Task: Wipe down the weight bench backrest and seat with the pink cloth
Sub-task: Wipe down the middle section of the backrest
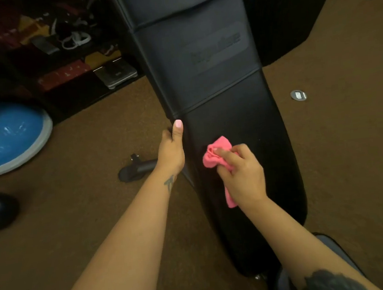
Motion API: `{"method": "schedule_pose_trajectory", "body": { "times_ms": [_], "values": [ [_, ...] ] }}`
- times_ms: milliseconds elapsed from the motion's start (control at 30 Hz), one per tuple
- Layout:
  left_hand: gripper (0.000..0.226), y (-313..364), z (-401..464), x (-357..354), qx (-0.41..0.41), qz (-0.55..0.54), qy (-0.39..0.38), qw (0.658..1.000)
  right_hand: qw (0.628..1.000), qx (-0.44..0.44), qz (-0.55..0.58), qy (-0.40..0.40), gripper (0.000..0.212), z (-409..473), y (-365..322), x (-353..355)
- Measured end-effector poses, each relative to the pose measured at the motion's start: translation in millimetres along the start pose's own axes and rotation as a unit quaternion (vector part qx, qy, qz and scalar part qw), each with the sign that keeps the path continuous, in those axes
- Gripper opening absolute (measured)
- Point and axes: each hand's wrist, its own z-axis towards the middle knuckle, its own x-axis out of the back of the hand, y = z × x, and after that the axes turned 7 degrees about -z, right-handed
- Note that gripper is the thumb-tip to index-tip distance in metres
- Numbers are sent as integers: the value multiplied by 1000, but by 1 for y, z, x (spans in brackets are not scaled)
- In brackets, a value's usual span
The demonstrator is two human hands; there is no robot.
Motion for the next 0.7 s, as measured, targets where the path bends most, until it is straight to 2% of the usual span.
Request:
{"method": "schedule_pose_trajectory", "body": {
  "times_ms": [67, 200, 367, 467, 567, 700],
  "values": [
    [67, -1, 0, -3, -7, 9, 18, 1000, 1000, 24, 13, 3, 39, 2, -10, -3],
    [67, -2, -2, -7, -10, -6, 34, 999, 994, 97, -9, -49, 40, -27, 0, -4],
    [67, -5, -2, -11, -11, -4, 50, 999, 1000, -2, 17, -10, 39, -5, 23, 1],
    [65, -8, 0, -17, -29, -18, 75, 997, 999, 39, 37, 0, 38, 0, 5, -2],
    [63, -10, 0, -29, -34, -52, 106, 992, 993, 101, 26, -54, 39, -27, 4, -7],
    [60, -13, 1, -44, -44, -100, 160, 981, 998, 49, 10, -46, 43, -33, 43, -3]
  ]
}}
